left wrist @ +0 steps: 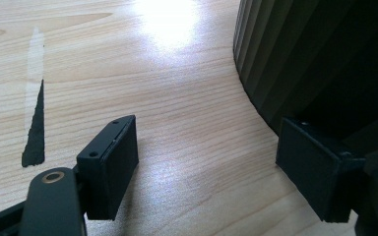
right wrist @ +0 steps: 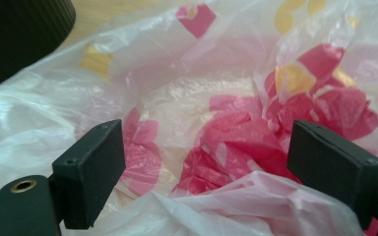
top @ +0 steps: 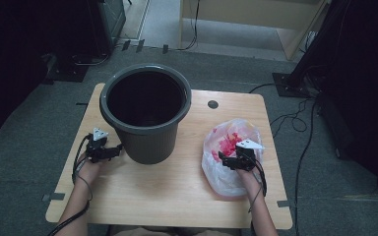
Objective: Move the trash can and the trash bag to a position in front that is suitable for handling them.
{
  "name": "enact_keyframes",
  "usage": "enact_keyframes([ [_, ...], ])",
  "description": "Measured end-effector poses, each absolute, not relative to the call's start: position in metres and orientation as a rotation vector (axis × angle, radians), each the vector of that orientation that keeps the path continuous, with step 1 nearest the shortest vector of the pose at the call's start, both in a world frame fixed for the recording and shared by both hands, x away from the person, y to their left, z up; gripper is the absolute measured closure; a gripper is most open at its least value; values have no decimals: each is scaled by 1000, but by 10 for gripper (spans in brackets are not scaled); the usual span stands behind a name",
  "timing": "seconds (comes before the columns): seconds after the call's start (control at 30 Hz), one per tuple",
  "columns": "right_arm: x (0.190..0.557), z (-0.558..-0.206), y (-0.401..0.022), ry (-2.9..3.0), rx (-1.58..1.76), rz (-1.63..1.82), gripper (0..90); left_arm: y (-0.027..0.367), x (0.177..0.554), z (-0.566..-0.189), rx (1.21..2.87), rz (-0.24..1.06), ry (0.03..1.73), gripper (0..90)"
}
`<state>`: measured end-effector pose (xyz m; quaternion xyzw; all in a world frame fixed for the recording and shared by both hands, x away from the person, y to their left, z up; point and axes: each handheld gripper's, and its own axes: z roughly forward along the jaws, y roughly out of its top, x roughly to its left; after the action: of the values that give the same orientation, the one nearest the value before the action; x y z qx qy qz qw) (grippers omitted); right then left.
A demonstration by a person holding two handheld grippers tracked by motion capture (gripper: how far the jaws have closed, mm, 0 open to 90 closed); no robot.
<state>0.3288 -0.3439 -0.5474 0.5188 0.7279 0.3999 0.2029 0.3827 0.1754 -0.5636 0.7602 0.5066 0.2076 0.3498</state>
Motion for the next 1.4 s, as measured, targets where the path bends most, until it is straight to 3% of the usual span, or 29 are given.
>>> enact_keyframes([
  [1.4,331,-507,-333,2038,1408,1242,148,166,377,-550,2027,485,1265,243],
])
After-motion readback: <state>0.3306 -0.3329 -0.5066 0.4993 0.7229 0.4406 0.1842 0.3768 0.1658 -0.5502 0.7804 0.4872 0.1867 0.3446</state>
